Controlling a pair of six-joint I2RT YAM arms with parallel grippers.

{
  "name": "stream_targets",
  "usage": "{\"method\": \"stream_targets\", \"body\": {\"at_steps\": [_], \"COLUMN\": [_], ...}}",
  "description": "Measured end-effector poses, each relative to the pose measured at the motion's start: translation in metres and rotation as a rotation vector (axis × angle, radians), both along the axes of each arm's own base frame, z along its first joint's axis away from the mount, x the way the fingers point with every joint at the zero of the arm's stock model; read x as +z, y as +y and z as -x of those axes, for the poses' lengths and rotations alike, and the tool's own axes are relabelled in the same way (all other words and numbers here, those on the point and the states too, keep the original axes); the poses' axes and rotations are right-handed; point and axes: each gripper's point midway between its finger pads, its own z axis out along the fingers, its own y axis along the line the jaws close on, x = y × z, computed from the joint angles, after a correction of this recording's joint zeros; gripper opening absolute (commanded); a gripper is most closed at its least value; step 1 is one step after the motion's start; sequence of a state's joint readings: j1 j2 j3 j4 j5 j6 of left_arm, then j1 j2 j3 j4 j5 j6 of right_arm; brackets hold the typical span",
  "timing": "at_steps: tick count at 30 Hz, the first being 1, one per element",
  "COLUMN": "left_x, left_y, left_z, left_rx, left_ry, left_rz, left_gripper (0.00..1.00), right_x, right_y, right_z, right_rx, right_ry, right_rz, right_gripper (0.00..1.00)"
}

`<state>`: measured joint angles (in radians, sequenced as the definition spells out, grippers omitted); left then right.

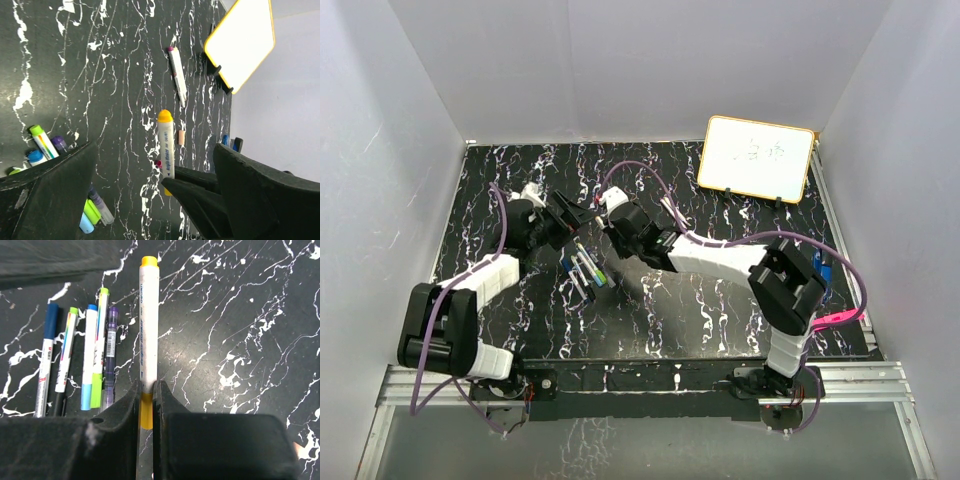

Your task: Open the pen caps

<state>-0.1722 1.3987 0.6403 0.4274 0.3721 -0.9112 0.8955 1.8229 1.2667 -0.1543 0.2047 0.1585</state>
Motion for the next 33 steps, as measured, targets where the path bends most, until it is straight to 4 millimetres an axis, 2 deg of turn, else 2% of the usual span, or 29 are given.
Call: {"method": "stream_targets", "body": {"at_steps": [4, 8, 13, 17, 20, 27, 33], "left_x": [0.003, 0.011, 0.015, 0.005, 0.001, 0.005, 0.004], "left_y": [-0.010, -0.022, -0.039, -0.051, -0.056, -0.059, -0.059], "left_z": [-0.002, -0.003, -0.004, -0.002, 0.000, 0.000, 0.000], "left_rx": [-0.036, -0.070, -0.118, -0.148, -0.164, -0.174, -0.176], "left_ry": [0.000, -0.022, -0.036, -0.012, -0.003, -0.025, -0.025], "left_rz": [0.029, 0.040, 0.055, 0.061, 0.064, 0.072, 0.068], "left_gripper": [0.97, 0.94, 0.85, 0.75, 0.64, 0.38, 0.02], "right_x": [0.016, 0.017, 0.017, 0.021, 0.024, 0.023, 0.024], "right_y": [0.000, 0.000, 0.002, 0.002, 0.003, 0.002, 0.002], "right_z": [0.001, 0.001, 0.003, 0.003, 0.004, 0.005, 0.005], "right_rx": [0.001, 0.005, 0.015, 0.018, 0.022, 0.027, 0.025], "right_ry": [-0.026, -0.029, -0.023, -0.026, -0.028, -0.020, -0.016], "right_rz": [-0.032, -0.041, -0.045, -0.054, -0.059, -0.055, -0.052], "right_gripper": [0.00, 0.00, 0.00, 0.00, 0.00, 0.00, 0.00]}}
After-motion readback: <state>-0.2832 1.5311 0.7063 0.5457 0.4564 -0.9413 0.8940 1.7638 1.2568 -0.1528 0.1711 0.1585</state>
